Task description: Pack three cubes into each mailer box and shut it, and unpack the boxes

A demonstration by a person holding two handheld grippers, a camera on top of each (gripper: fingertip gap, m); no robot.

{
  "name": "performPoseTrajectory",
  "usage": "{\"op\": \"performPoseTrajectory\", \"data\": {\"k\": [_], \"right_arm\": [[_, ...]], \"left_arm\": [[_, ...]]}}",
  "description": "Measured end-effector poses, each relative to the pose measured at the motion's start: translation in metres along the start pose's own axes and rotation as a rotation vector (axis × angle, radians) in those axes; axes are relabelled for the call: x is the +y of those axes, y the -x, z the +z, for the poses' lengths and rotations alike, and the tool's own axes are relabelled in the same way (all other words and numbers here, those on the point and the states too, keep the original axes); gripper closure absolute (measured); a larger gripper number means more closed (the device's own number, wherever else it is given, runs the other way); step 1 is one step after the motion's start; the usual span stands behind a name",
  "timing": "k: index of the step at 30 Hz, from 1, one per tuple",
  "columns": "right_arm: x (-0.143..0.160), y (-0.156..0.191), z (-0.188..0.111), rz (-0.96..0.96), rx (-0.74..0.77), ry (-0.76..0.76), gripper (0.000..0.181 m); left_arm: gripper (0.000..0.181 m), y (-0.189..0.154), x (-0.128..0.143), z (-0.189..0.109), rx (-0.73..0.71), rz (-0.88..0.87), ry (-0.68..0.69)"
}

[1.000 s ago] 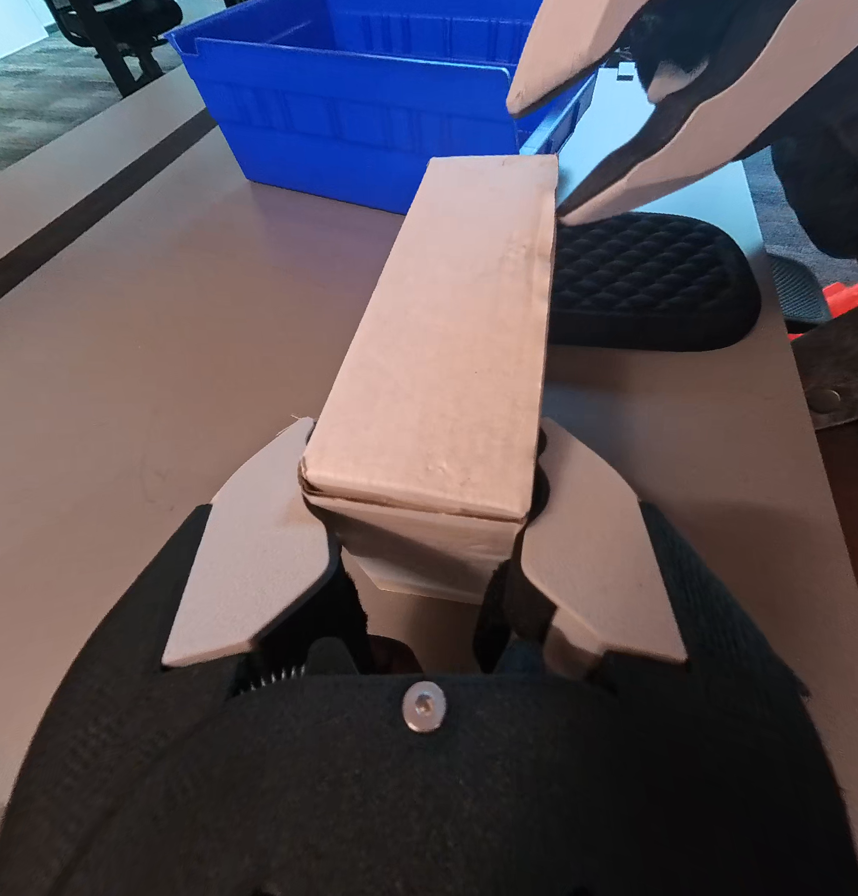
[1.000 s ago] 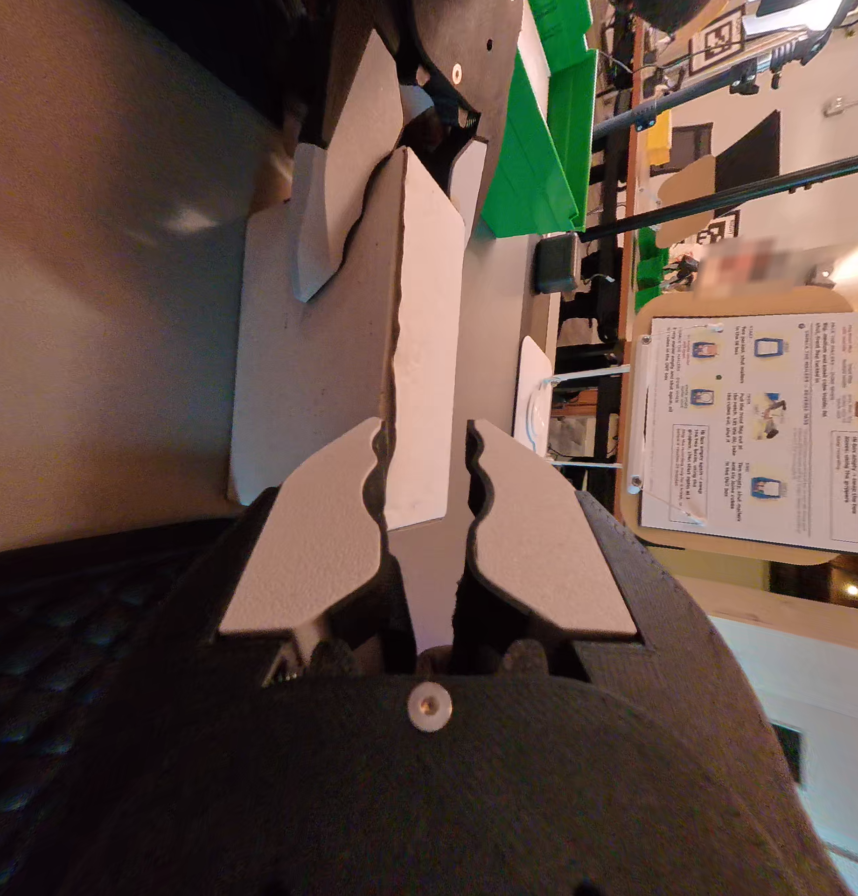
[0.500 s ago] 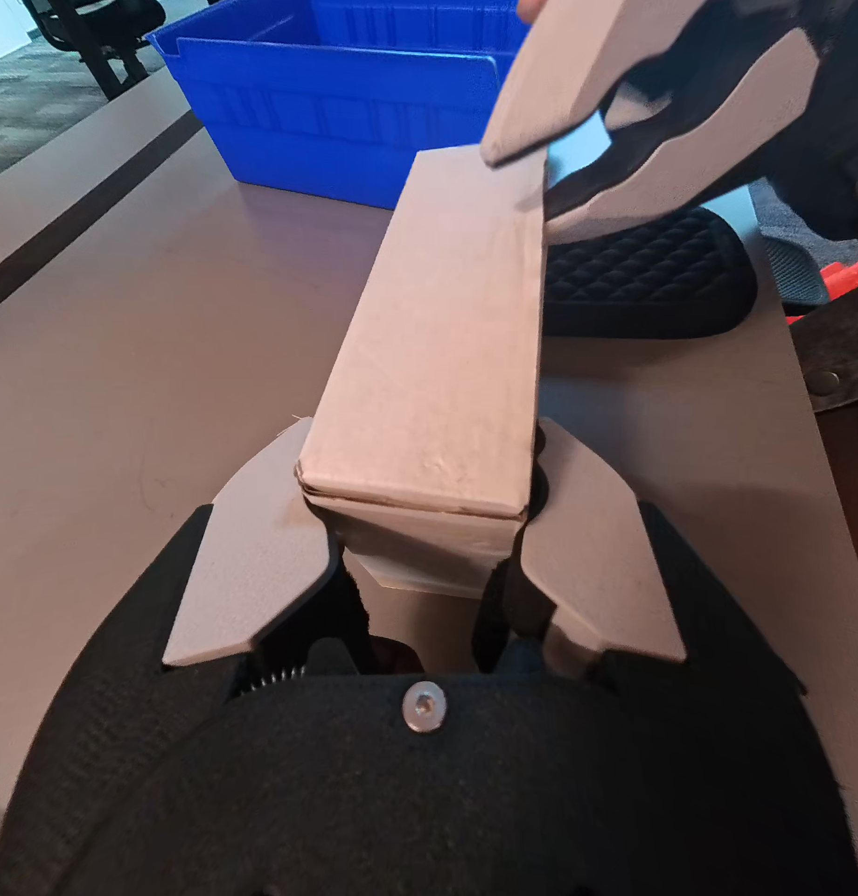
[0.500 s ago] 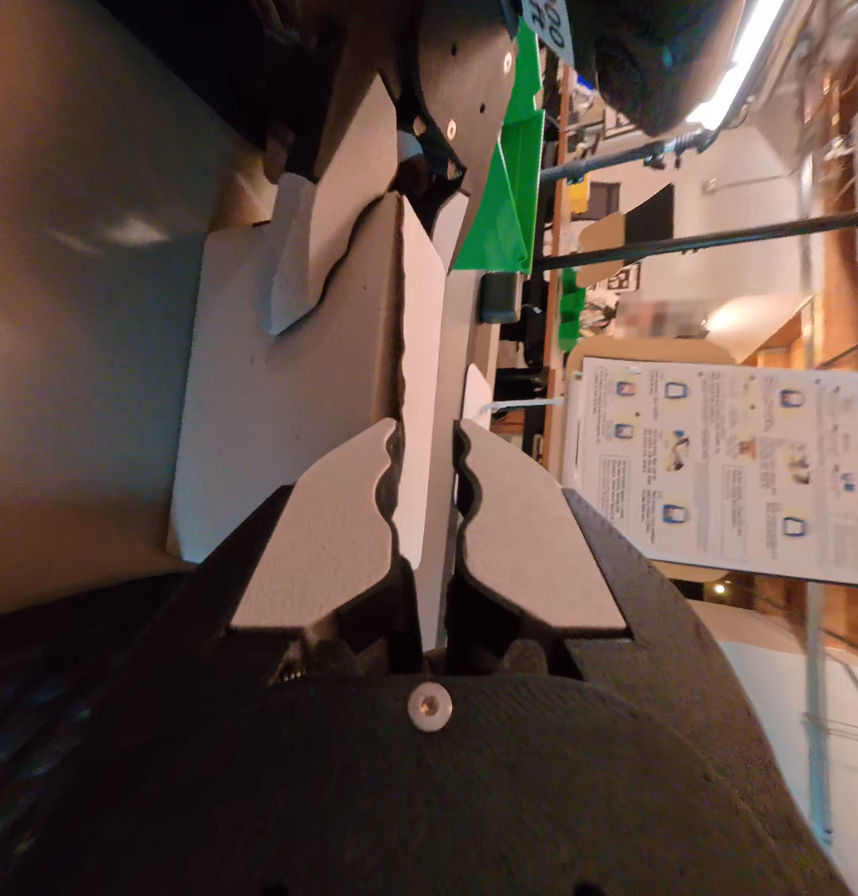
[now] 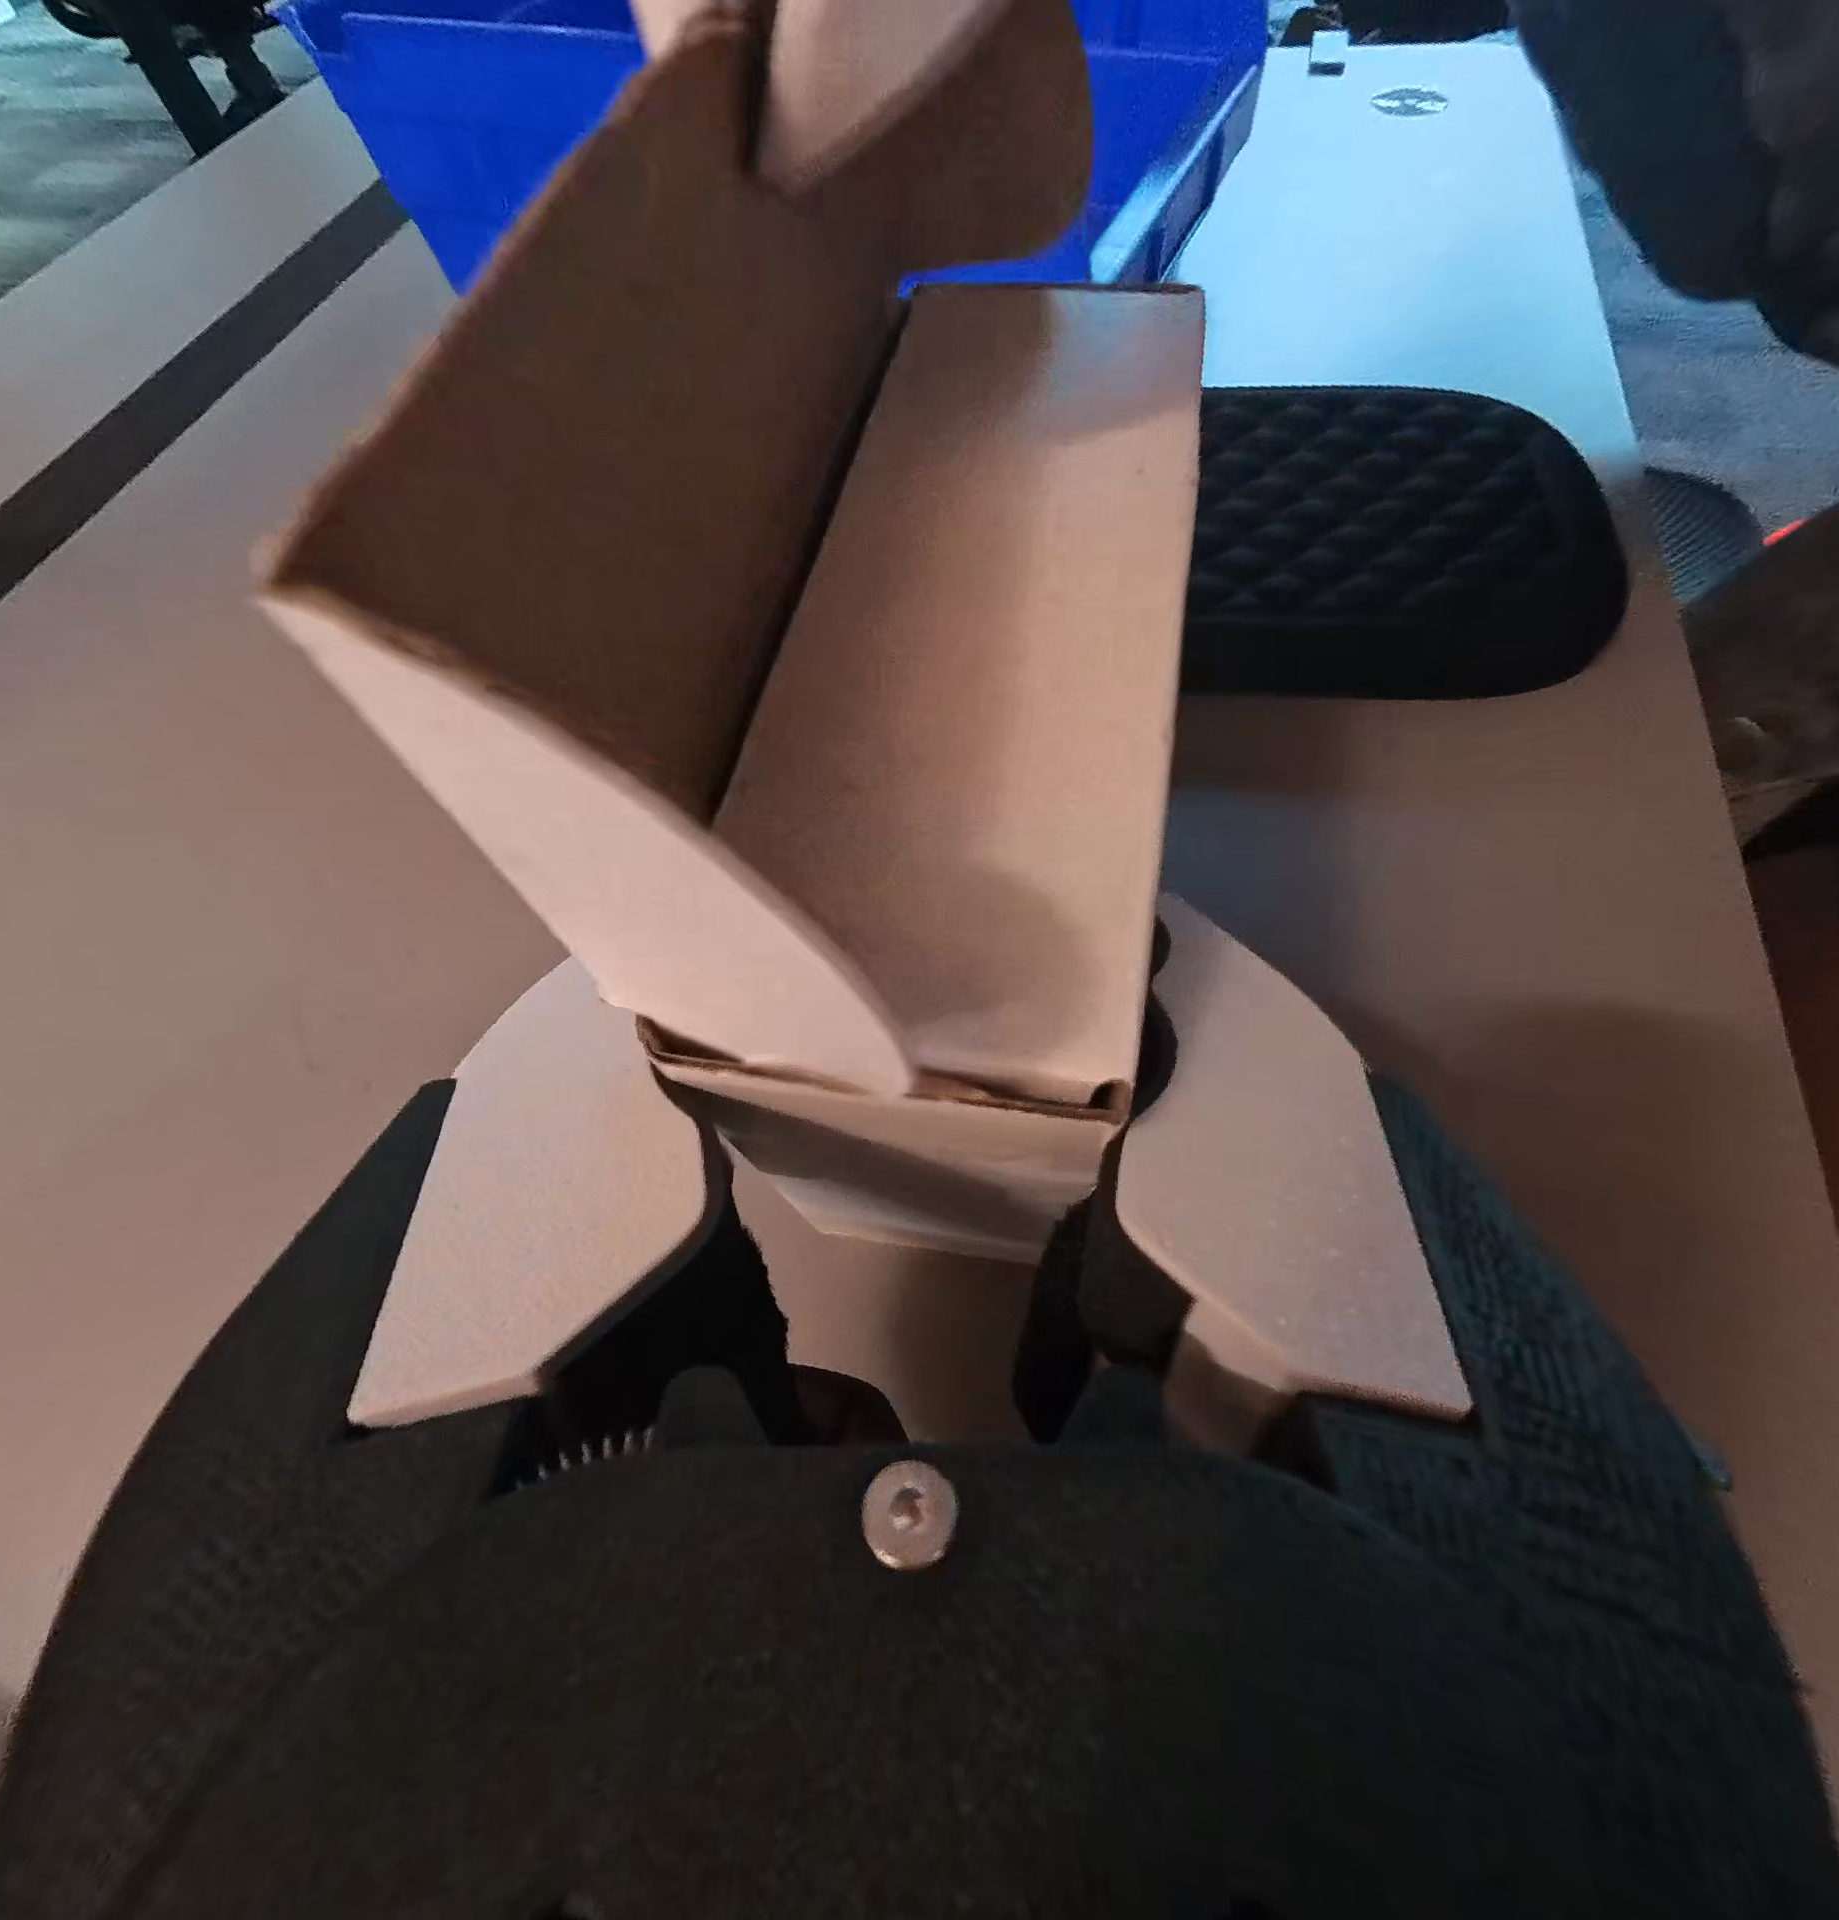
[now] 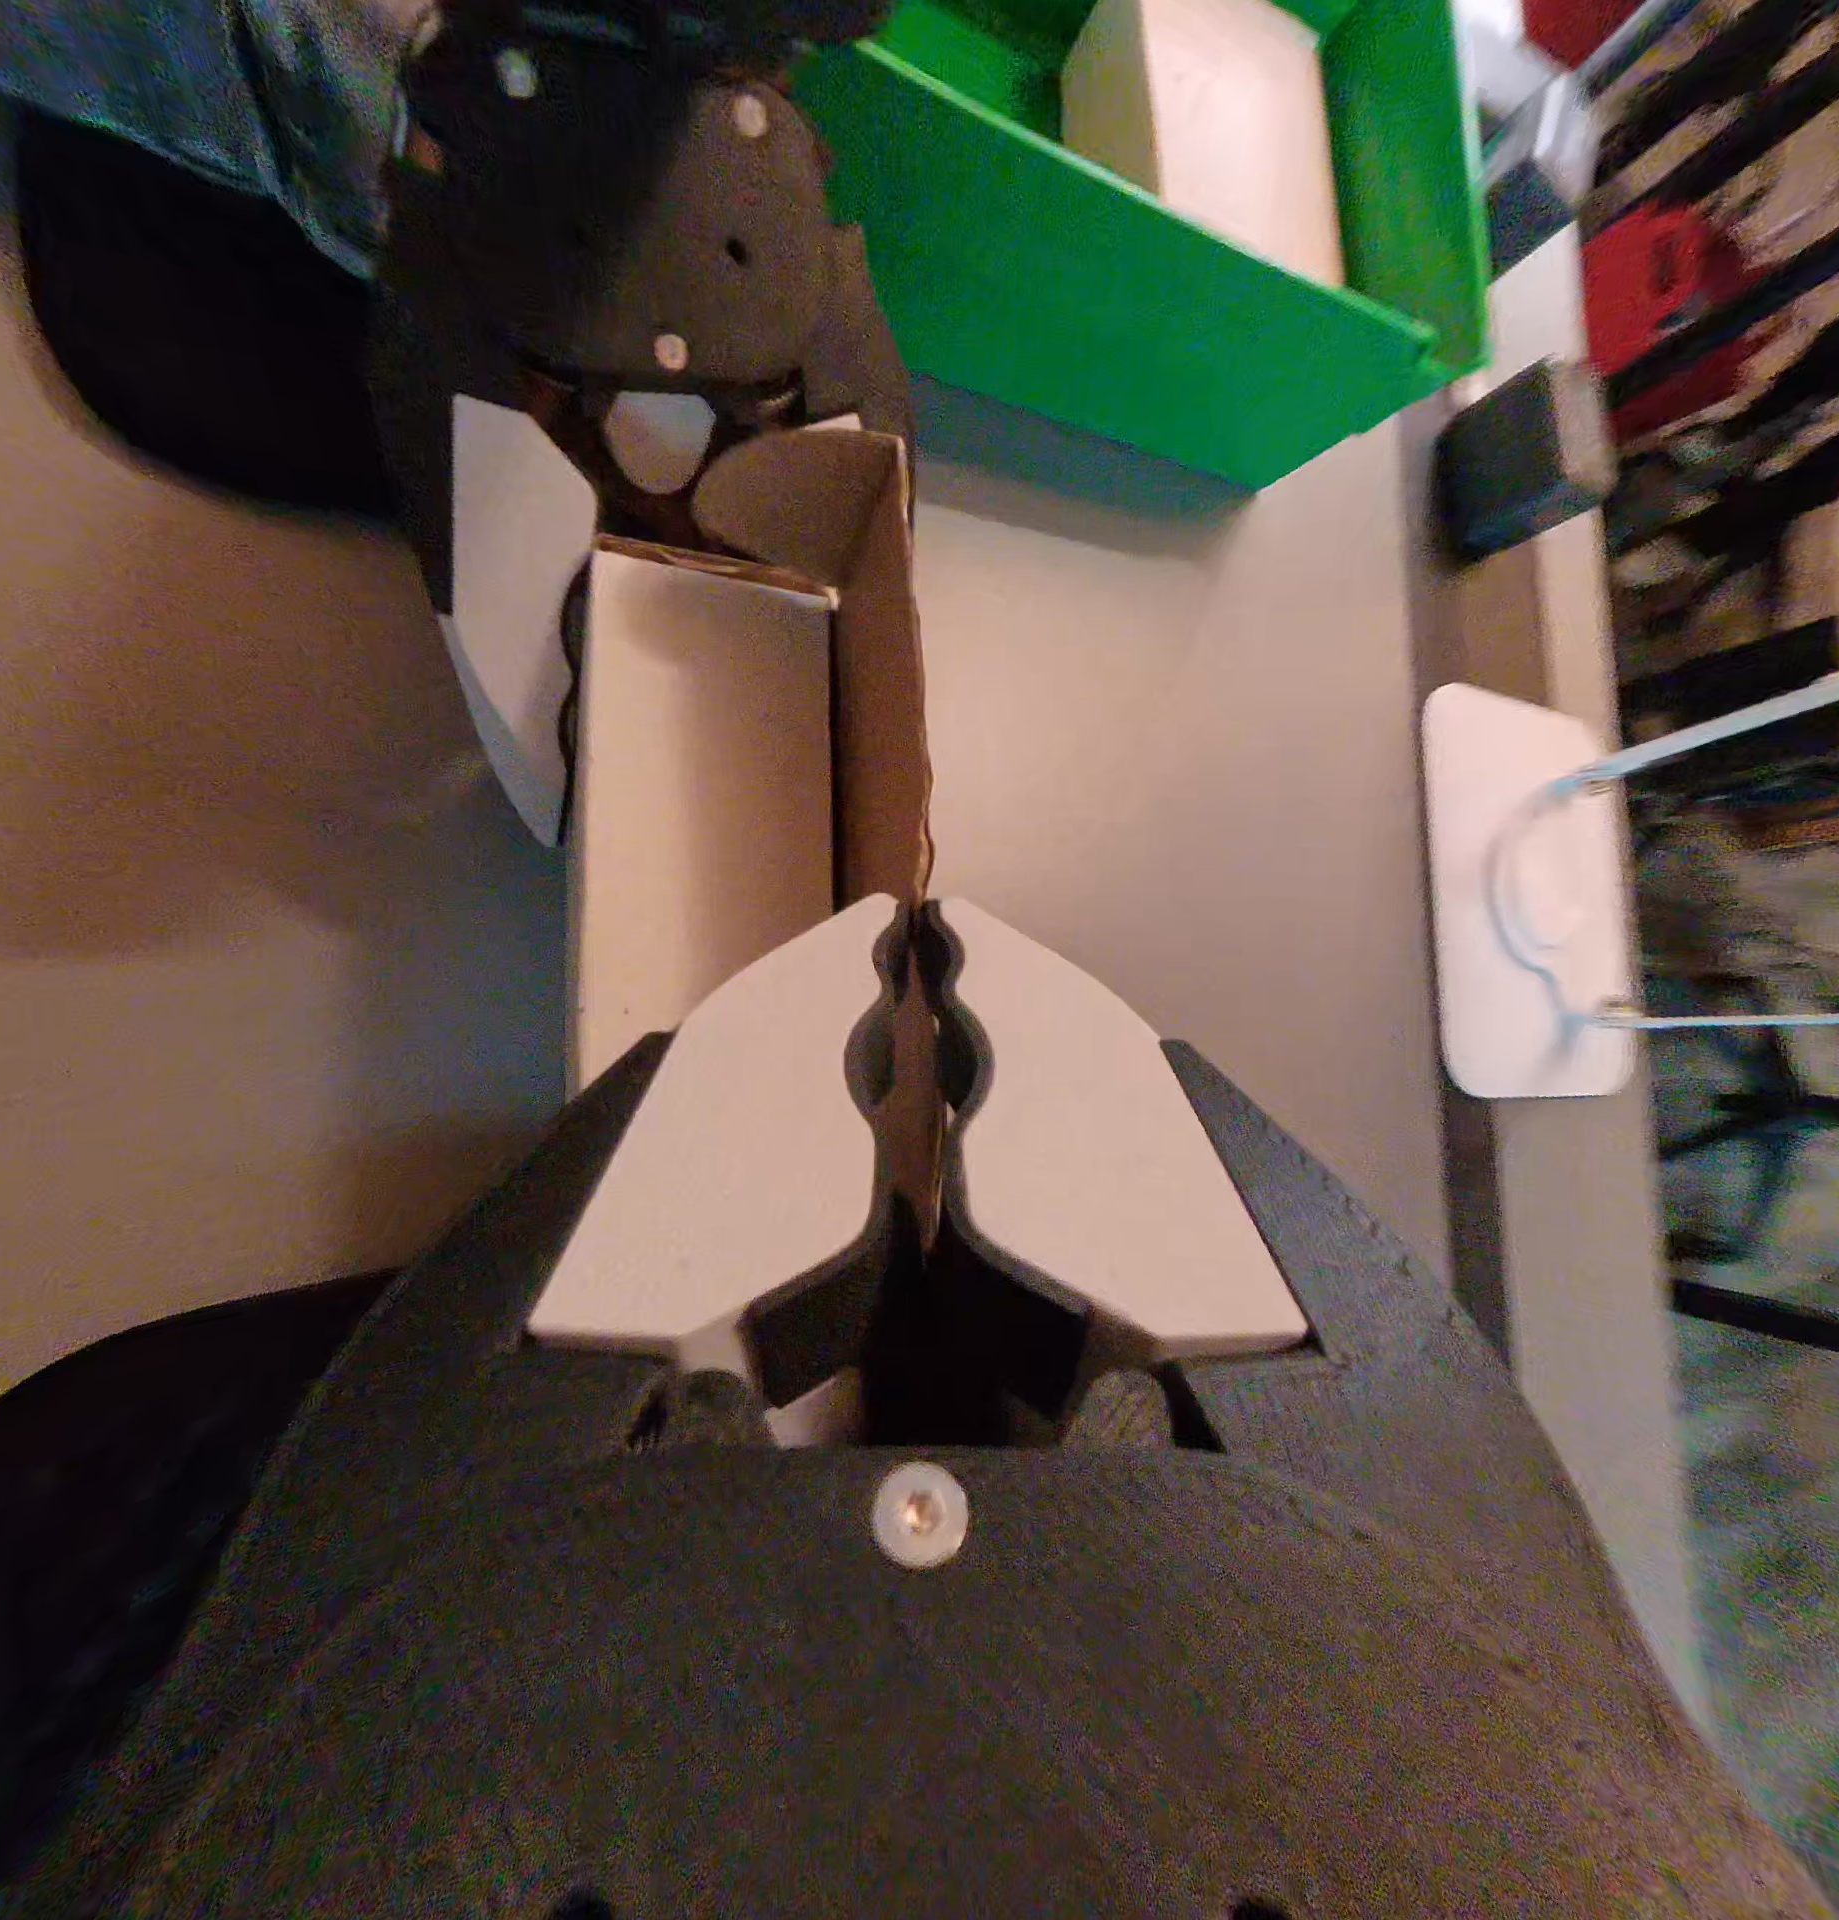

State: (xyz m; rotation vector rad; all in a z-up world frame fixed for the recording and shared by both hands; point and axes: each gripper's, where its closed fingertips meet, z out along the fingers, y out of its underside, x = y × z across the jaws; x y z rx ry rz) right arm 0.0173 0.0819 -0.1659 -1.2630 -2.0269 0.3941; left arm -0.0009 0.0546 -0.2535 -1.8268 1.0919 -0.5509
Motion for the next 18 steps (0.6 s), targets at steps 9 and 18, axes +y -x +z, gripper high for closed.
{"op": "performPoseTrajectory", "data": {"k": [9, 18], "right_arm": [[0.007, -0.013, 0.011, 0.532, -0.616, -0.008, 0.179], [0.013, -0.02, 0.017, 0.632, -0.761, -0.026, 0.179]], "left_arm": [[0.1, 0.0, 0.0, -0.001, -0.003, 0.012, -0.003], [0.095, 0.007, -0.007, -0.028, -0.109, 0.12, -0.023]]}}
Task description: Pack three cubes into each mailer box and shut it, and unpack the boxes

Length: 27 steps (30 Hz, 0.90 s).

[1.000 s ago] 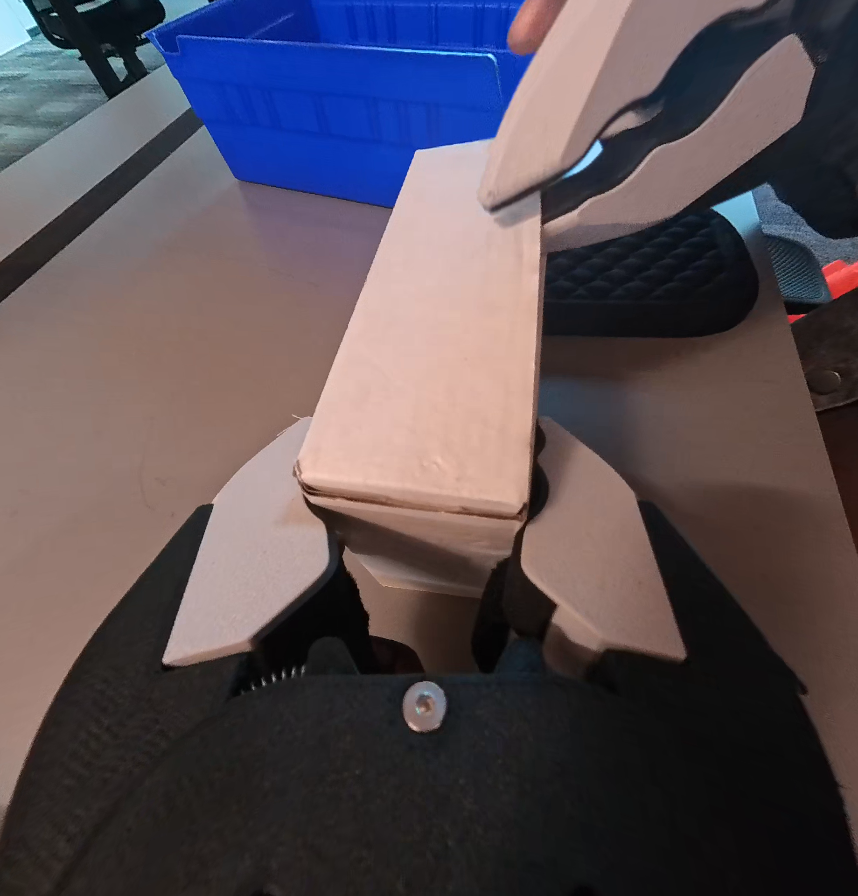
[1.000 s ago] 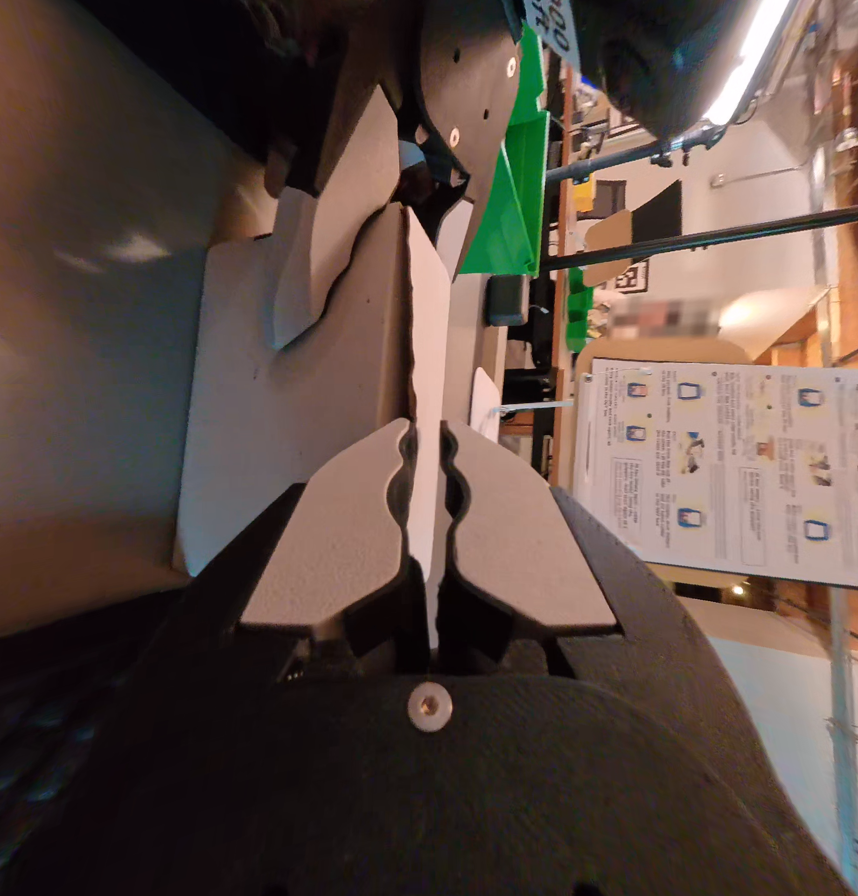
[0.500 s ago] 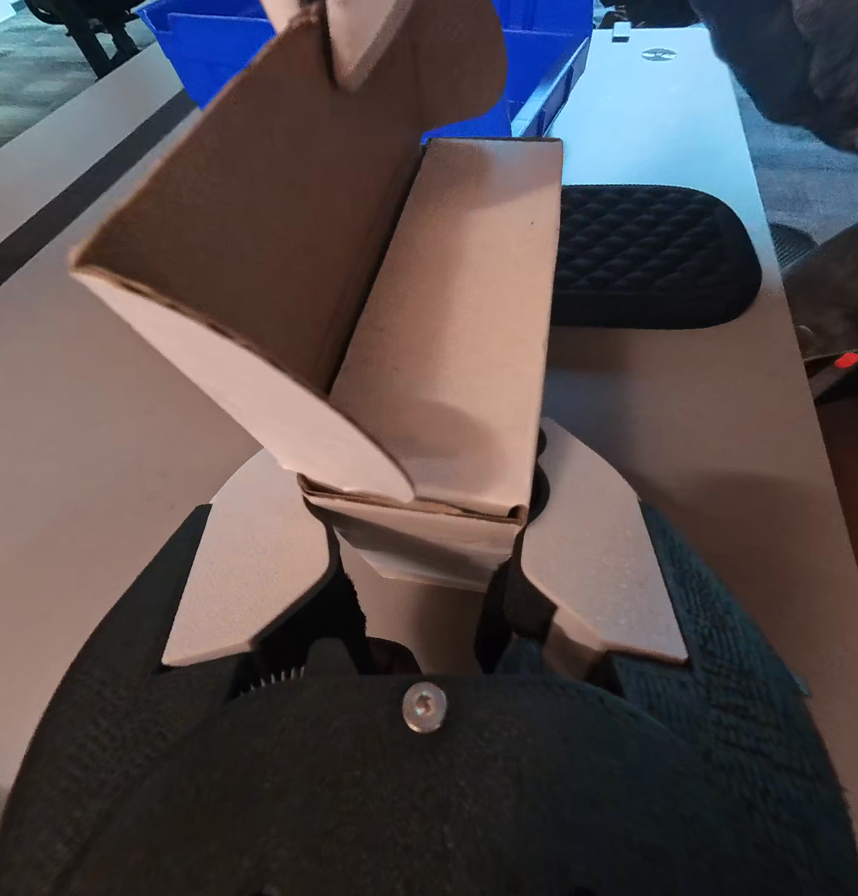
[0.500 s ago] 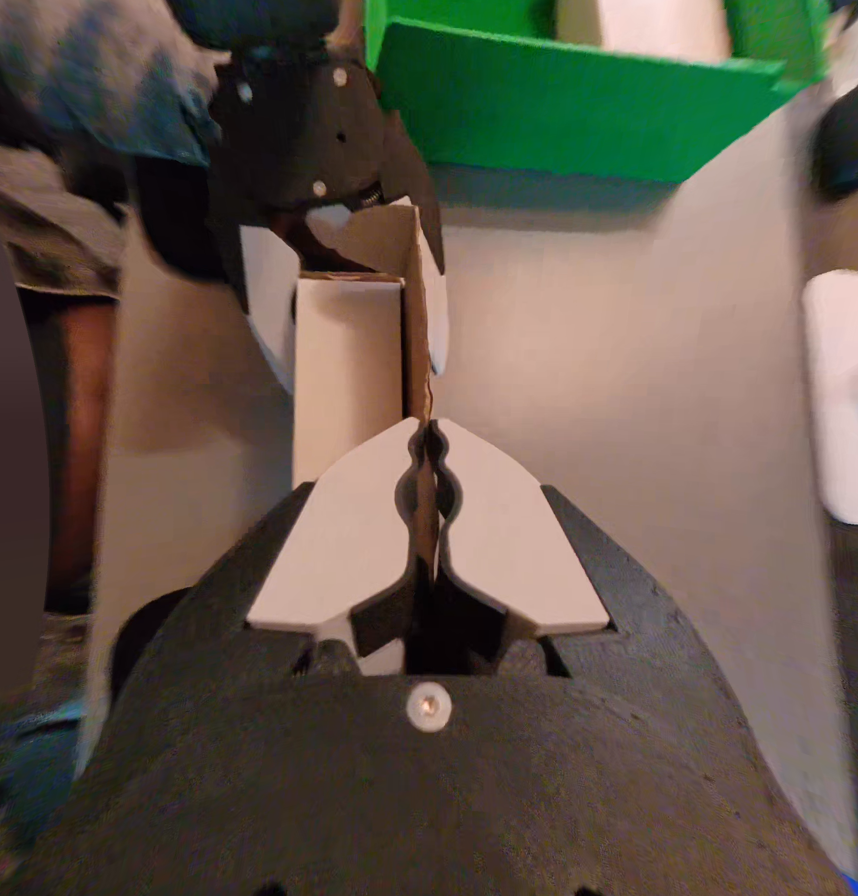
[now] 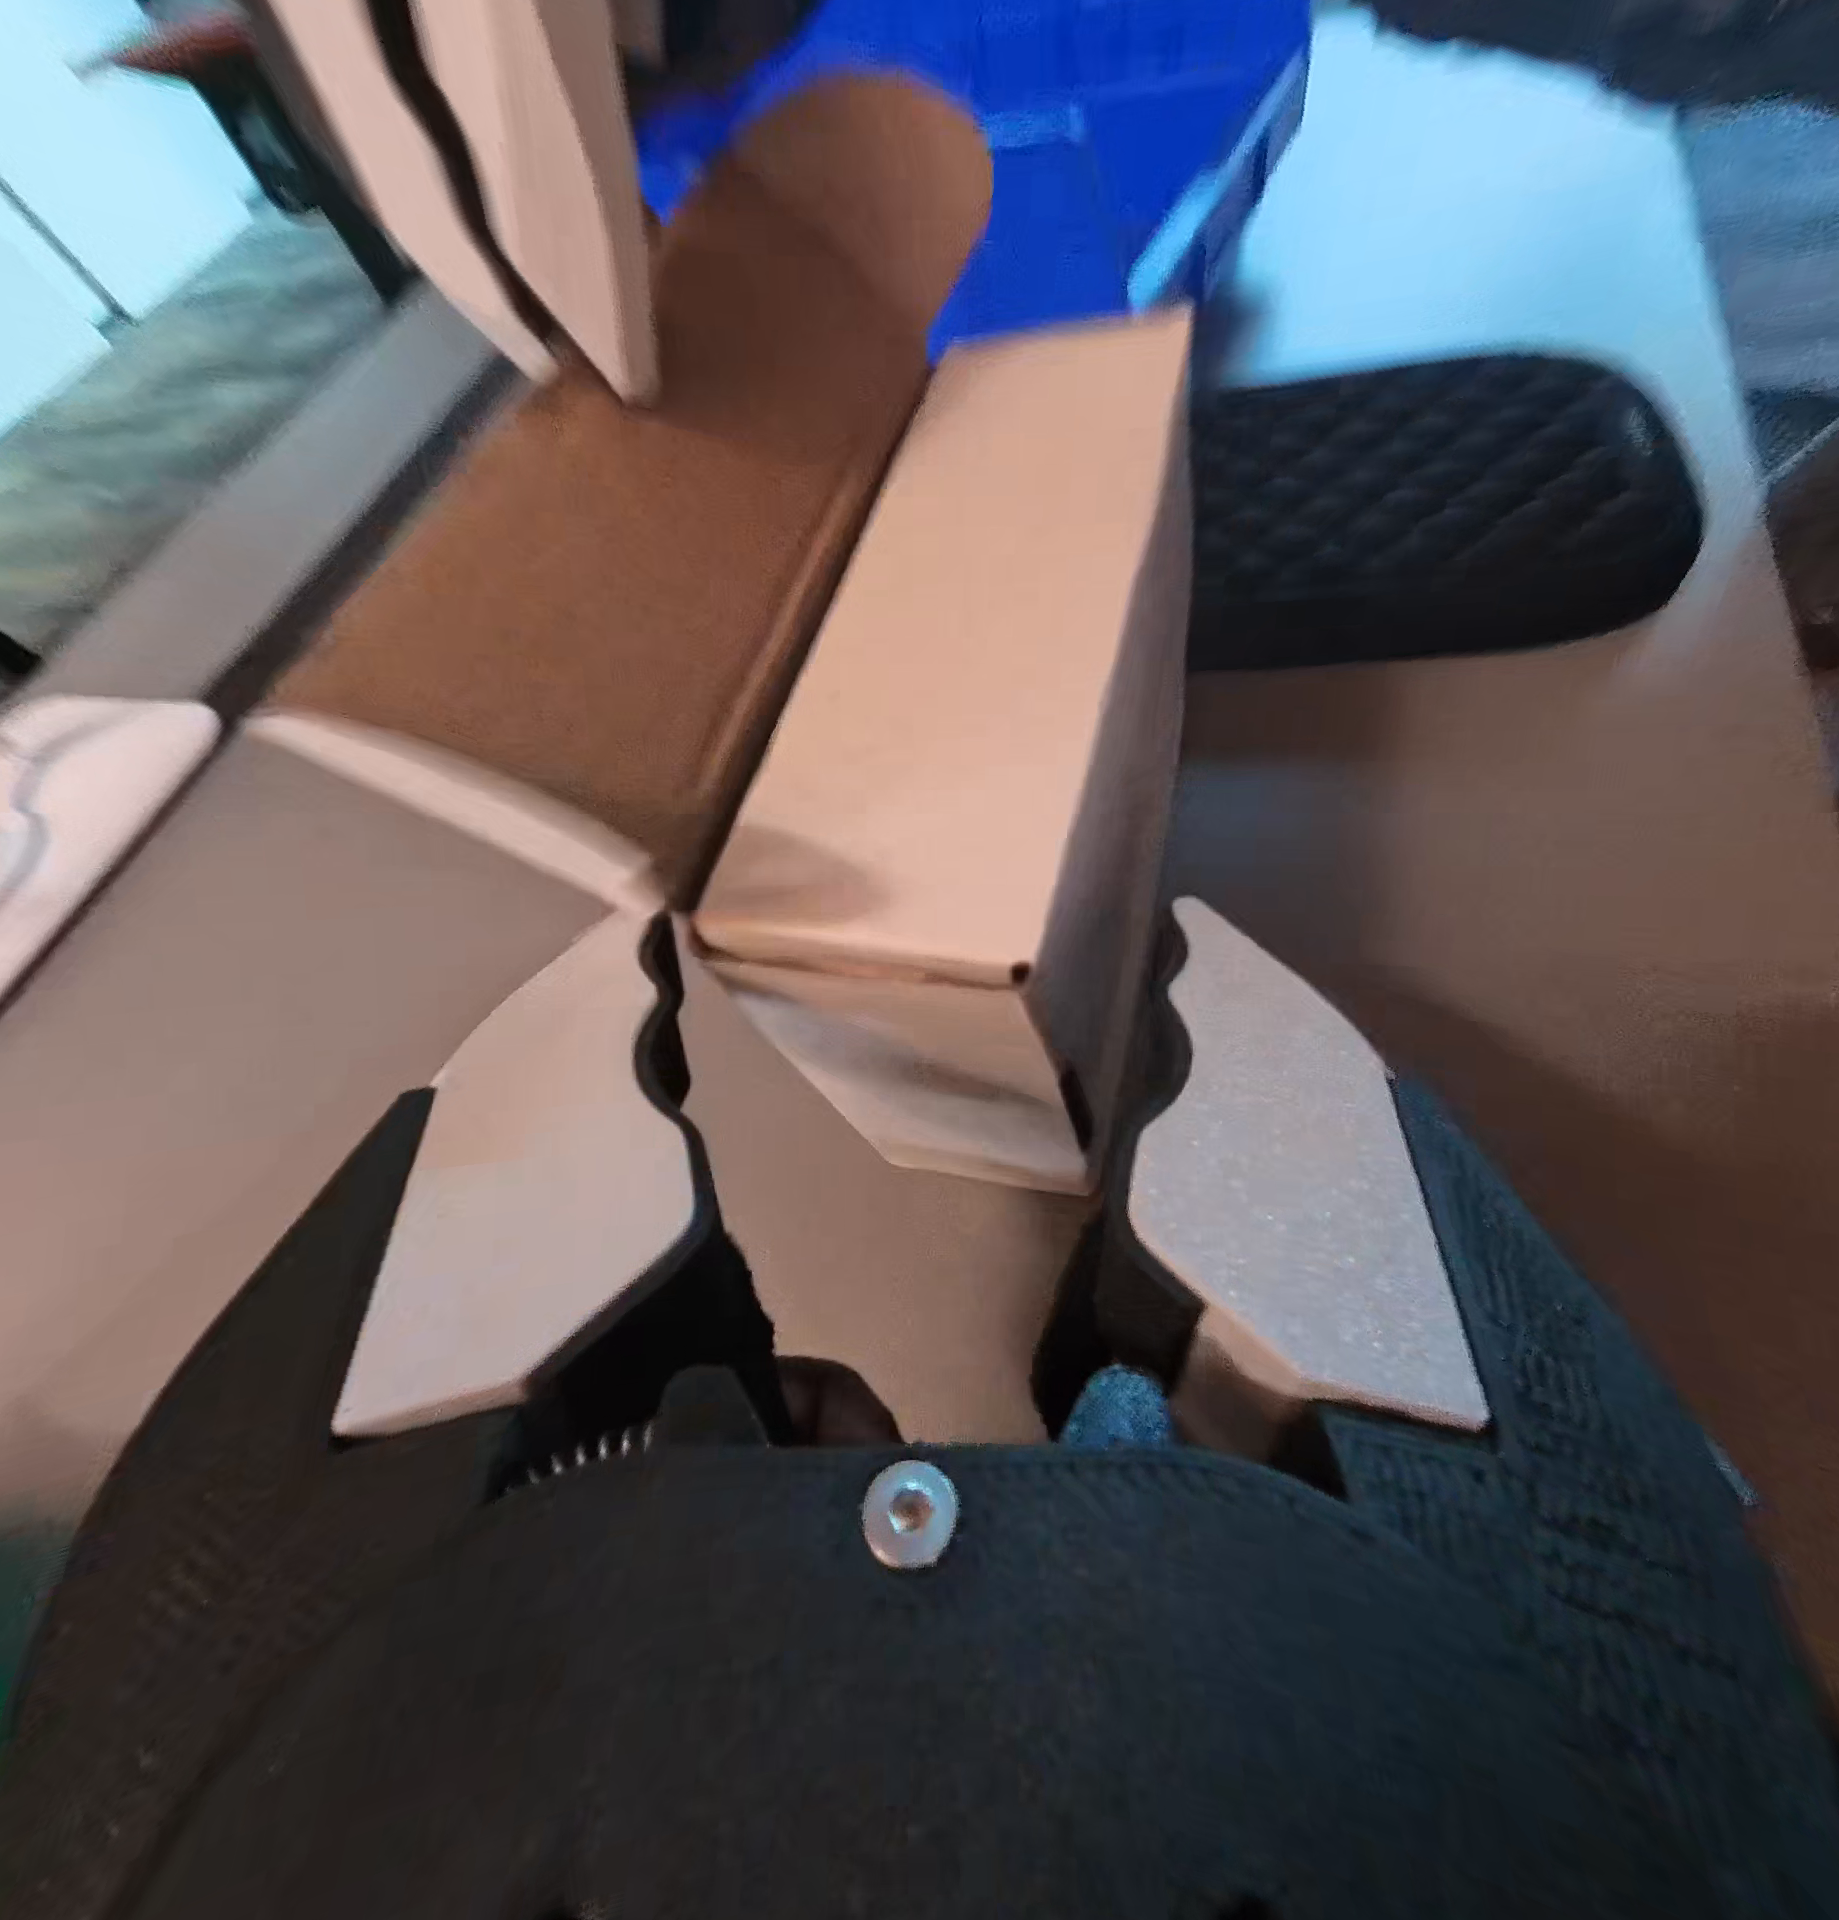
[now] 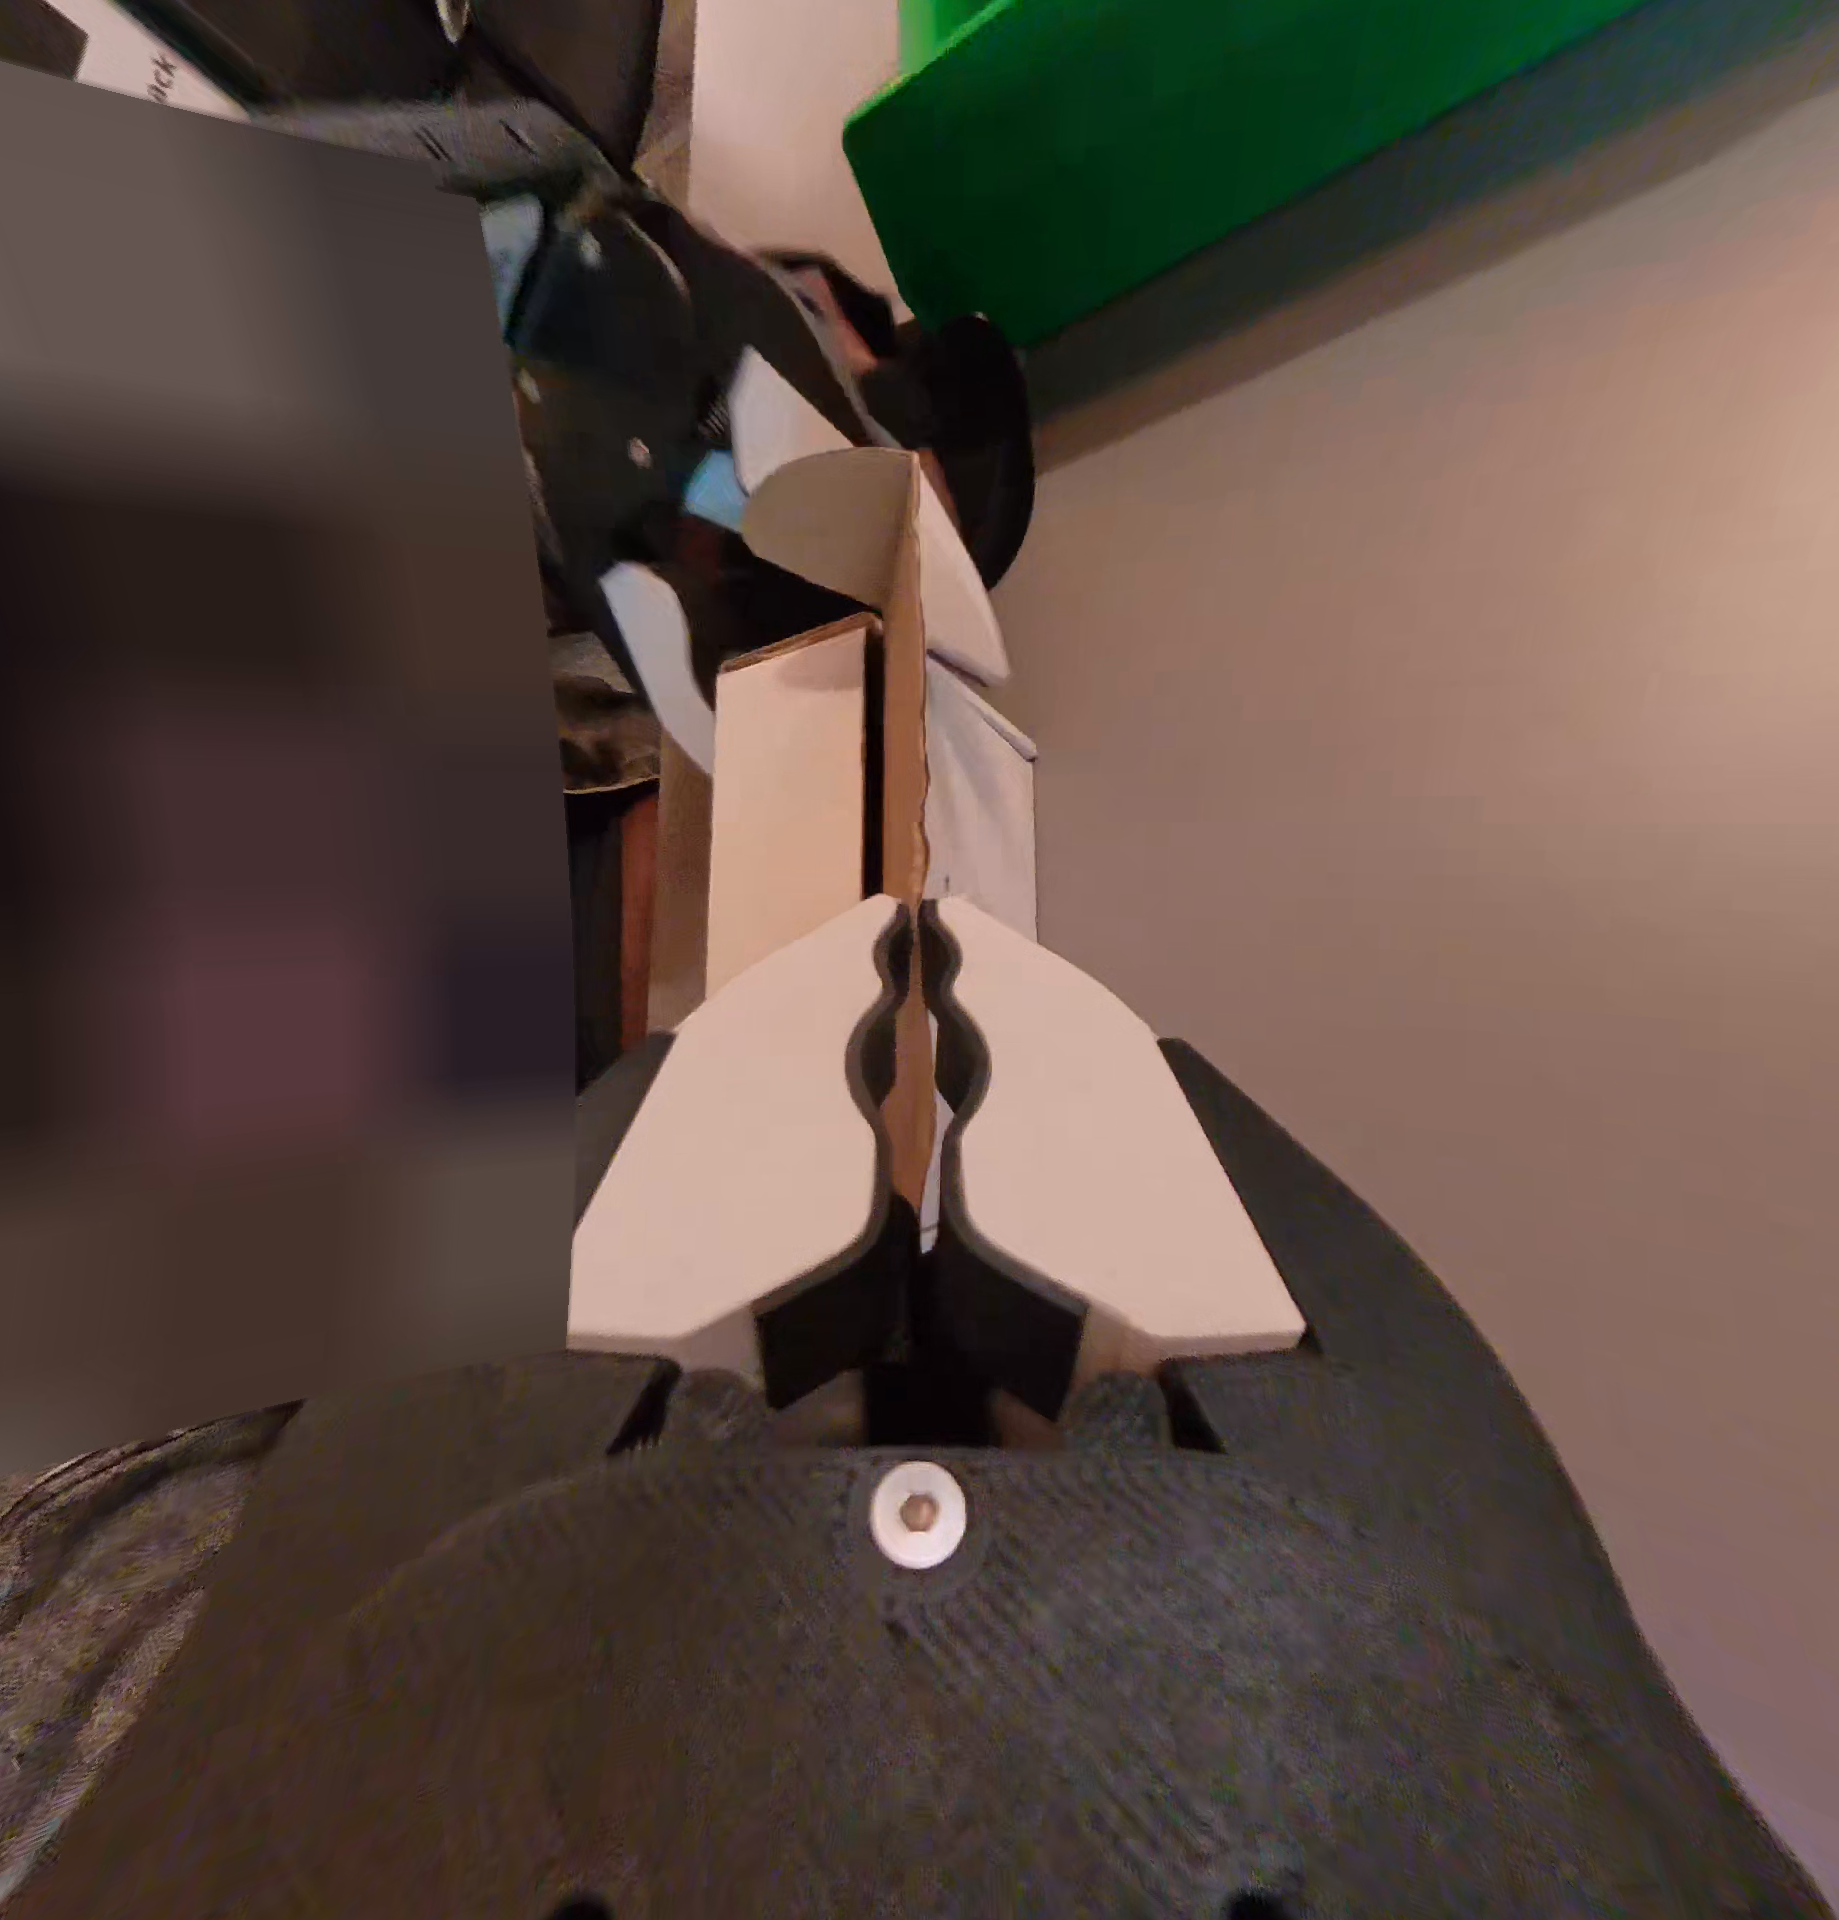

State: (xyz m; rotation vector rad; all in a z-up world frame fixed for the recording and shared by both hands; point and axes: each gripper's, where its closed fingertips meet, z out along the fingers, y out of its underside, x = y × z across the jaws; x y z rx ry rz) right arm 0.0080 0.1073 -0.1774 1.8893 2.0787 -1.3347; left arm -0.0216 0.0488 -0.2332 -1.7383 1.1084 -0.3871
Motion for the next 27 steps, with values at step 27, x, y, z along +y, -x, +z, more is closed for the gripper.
{"op": "performPoseTrajectory", "data": {"k": [27], "right_arm": [[-0.027, 0.017, -0.024, -0.268, 0.16, -0.119, 0.18]], "left_arm": [[0.129, -0.008, -0.023, -0.013, -0.146, 0.3, 0.253]]}}
